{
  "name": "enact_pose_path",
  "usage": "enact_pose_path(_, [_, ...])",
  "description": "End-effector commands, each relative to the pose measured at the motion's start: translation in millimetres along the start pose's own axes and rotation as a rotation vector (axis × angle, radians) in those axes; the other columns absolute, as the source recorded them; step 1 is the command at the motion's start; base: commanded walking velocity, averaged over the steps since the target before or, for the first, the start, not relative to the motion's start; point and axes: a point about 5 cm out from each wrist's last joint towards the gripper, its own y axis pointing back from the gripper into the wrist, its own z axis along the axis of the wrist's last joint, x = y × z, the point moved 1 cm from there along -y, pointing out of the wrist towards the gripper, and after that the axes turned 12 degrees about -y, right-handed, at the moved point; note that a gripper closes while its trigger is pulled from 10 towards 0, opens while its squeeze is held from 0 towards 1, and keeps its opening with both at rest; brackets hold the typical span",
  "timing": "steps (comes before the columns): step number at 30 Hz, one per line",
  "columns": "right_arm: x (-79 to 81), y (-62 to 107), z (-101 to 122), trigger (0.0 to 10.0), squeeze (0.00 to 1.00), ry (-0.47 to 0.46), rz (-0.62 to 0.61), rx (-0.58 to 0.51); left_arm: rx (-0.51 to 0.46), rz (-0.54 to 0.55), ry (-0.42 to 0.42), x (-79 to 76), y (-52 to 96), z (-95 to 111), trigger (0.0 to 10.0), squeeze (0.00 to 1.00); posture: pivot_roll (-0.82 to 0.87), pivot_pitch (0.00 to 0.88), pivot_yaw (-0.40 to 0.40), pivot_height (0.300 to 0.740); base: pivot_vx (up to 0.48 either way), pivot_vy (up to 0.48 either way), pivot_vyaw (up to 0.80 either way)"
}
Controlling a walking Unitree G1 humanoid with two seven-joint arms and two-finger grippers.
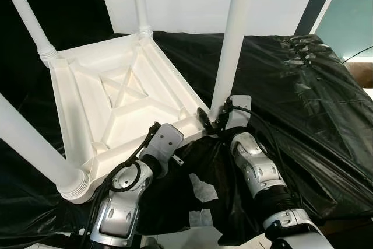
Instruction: Building children table
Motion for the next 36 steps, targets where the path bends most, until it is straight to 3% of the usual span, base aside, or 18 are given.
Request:
enact_pose_path(1, [-3.8,2.6,3.4,10.0,1.0,-0.005,0.019,-0.013,0.014,0.033,-0.007,2.1,0.7,0.8,10.0,0.0,0.16,0.066,-0.031,0.74,0.0,0.0,0.0])
enact_pose_path(2, [-9.9,4.6,6.5,10.0,1.0,0.008,0.058,-0.008,0.021,0.016,-0.009,0.9,1.6,-0.1,10.0,0.0,0.16,0.066,-0.03,0.74,0.0,0.0,0.0])
enact_pose_path(3, [-17.2,5.7,9.0,10.0,0.0,0.027,0.106,0.005,0.027,-0.004,-0.013,-0.5,2.4,-0.9,10.0,0.0,0.16,0.067,-0.029,0.74,0.0,0.0,0.0])
enact_pose_path(7, [-31.7,6.1,13.5,10.0,0.0,0.098,0.25,0.064,0.035,-0.067,-0.029,-3.5,5.2,-3.0,10.0,0.0,0.15,0.066,-0.025,0.74,0.0,0.0,0.0])
enact_pose_path(15, [-43.9,1.8,20.3,10.0,0.0,0.17,0.386,0.15,0.073,-0.159,-0.057,-4.7,14.9,-12.0,10.0,0.0,0.16,0.061,-0.031,0.74,0.0,0.0,0.0])
enact_pose_path(23, [-40.0,-3.2,26.0,10.0,0.0,0.221,0.531,0.2,0.118,-0.225,-0.062,-5.0,28.0,-19.5,10.0,0.0,0.17,0.066,-0.043,0.74,0.0,0.0,0.0])
enact_pose_path(25, [-35.3,-1.8,27.7,10.0,0.0,0.229,0.637,0.235,0.131,-0.234,-0.059,-5.0,33.7,-20.4,10.0,0.0,0.18,0.068,-0.047,0.74,0.0,0.0,0.0])
enact_pose_path(30, [-34.7,-1.1,27.6,10.0,0.0,0.228,0.661,0.246,0.136,-0.234,-0.059,-4.6,35.3,-20.8,10.0,0.0,0.18,0.069,-0.05,0.74,0.0,0.0,0.0])
enact_pose_path(36, [-24.2,14.8,17.3,10.0,0.0,0.196,0.864,0.343,0.166,-0.249,-0.055,-4.7,50.2,-22.7,10.0,0.0,0.18,0.071,-0.058,0.74,0.0,0.0,0.0])
